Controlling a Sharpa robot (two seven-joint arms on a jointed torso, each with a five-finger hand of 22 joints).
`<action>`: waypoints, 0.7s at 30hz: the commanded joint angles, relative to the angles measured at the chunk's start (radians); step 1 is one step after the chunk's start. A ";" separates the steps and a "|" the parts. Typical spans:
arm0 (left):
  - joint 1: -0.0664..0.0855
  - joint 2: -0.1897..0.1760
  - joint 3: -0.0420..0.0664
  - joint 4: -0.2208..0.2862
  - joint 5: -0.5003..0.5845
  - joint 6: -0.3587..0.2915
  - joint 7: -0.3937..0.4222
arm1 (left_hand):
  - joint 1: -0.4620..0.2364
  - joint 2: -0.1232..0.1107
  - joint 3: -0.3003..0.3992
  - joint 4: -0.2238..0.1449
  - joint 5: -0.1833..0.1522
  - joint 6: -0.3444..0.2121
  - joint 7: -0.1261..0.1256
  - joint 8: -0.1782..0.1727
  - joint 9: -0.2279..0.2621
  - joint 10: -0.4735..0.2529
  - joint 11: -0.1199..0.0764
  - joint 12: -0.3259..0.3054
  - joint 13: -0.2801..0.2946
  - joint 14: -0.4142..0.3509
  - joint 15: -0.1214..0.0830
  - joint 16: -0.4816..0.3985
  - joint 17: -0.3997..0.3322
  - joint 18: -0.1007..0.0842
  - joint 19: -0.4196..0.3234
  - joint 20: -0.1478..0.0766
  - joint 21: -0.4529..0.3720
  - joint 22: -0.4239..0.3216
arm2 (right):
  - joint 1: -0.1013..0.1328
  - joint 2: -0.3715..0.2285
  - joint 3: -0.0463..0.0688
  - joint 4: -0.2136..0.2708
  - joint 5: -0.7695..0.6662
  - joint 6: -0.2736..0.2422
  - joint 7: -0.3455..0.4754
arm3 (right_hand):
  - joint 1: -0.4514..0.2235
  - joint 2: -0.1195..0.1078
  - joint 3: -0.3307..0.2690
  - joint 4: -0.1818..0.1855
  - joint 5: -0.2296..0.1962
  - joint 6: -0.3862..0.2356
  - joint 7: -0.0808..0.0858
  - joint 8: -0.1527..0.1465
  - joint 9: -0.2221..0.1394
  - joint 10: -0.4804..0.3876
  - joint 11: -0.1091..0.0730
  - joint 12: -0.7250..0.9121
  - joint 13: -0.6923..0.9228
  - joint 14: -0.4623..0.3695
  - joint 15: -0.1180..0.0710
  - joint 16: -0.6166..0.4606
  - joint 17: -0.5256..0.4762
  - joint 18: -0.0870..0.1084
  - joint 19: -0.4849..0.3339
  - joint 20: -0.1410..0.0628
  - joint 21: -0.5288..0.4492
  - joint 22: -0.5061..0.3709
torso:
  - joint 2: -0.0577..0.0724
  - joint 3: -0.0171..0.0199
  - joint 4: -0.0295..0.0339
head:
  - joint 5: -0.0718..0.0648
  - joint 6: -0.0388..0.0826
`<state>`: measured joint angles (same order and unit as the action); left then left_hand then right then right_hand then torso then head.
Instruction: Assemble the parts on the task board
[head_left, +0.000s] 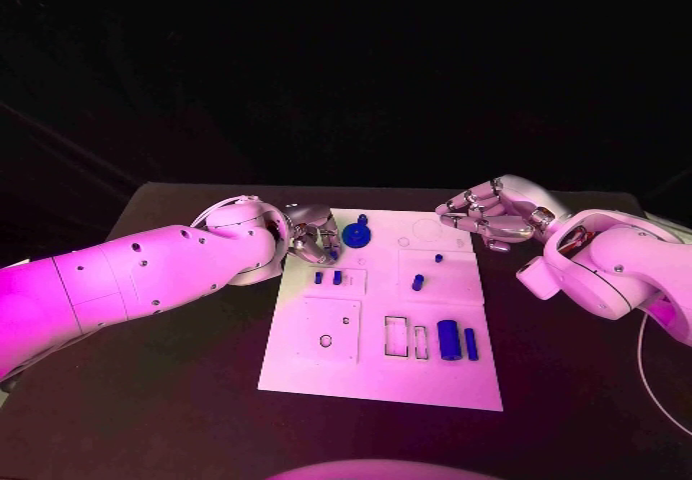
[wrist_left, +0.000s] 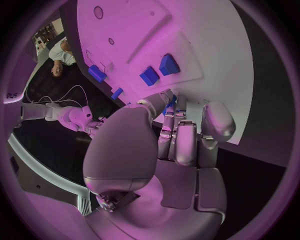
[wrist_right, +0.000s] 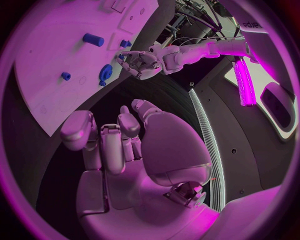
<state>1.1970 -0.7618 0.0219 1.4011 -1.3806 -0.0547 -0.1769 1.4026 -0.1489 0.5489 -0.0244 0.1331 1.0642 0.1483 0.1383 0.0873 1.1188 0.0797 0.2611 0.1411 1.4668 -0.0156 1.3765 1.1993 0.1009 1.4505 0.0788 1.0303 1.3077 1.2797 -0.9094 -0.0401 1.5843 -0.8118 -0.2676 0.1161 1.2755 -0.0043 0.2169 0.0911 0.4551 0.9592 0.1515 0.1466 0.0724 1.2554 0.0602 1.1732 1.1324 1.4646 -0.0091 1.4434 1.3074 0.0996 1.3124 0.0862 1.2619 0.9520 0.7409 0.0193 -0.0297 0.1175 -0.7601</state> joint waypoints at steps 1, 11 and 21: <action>-0.001 -0.001 0.000 -0.002 0.001 0.009 -0.006 | -0.009 -0.005 0.009 0.002 0.002 -0.010 0.003 -0.010 -0.003 -0.009 0.001 -0.009 -0.004 0.016 0.009 0.000 -0.002 -0.004 -0.001 0.008 -0.004 0.016 | 0.000 0.001 0.000 0.000 -0.001 0.009 0.008 | 0.003 -0.004 0.004 0.000 0.004 -0.007 0.001 0.003 -0.001 -0.005 0.002 0.003 0.001 0.063 -0.008 -0.006 0.068 0.016 -0.001 -0.001 -0.005 0.000 | 0.000 0.0002 0.0001 | 0.000 0.000; -0.001 -0.004 0.000 -0.001 0.001 0.000 -0.005 | -0.013 -0.011 0.015 0.002 0.002 -0.019 0.007 -0.022 -0.008 -0.015 0.006 -0.023 -0.011 0.015 0.013 -0.001 -0.005 -0.004 -0.001 0.012 -0.006 0.016 | -0.001 0.001 0.000 -0.001 -0.001 0.010 0.008 | 0.003 -0.004 0.004 0.000 0.004 -0.007 0.001 0.003 -0.001 -0.005 0.002 0.003 0.001 0.063 -0.008 -0.006 0.068 0.016 -0.001 -0.001 -0.005 0.000 | 0.000 0.0004 -0.0003 | 0.001 -0.002; -0.001 -0.010 0.000 0.001 0.004 -0.005 -0.006 | -0.016 -0.012 0.017 0.004 0.002 -0.019 0.010 -0.025 -0.009 -0.019 0.009 -0.029 -0.014 0.015 0.015 -0.001 -0.006 -0.004 -0.001 0.014 -0.006 0.016 | -0.001 0.001 0.000 -0.003 -0.001 0.010 0.007 | 0.003 -0.004 0.004 0.000 0.004 -0.007 0.001 0.003 -0.001 -0.005 0.002 0.003 0.001 0.063 -0.008 -0.006 0.068 0.016 -0.001 -0.001 -0.005 0.000 | 0.000 0.0003 0.0001 | 0.000 -0.002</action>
<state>1.1965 -0.7705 0.0217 1.4002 -1.3805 -0.0573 -0.1824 1.3913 -0.1581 0.5606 -0.0195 0.1332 1.0503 0.1551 0.1175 0.0799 1.1077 0.0908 0.2360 0.1281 1.4655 -0.0050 1.3765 1.1945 0.1008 1.4507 0.0860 1.0301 1.3075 1.2797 -0.9091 -0.0401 1.5820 -0.8115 -0.2668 0.1165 1.2755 -0.0043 0.2169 0.0911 0.4551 0.9592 0.1515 0.1466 0.0724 1.2554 0.0603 1.1731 1.1324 1.4646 -0.0091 1.4434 1.3073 0.0996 1.3124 0.0862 1.2619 0.9520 0.7409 0.0196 -0.0298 0.1184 -0.7618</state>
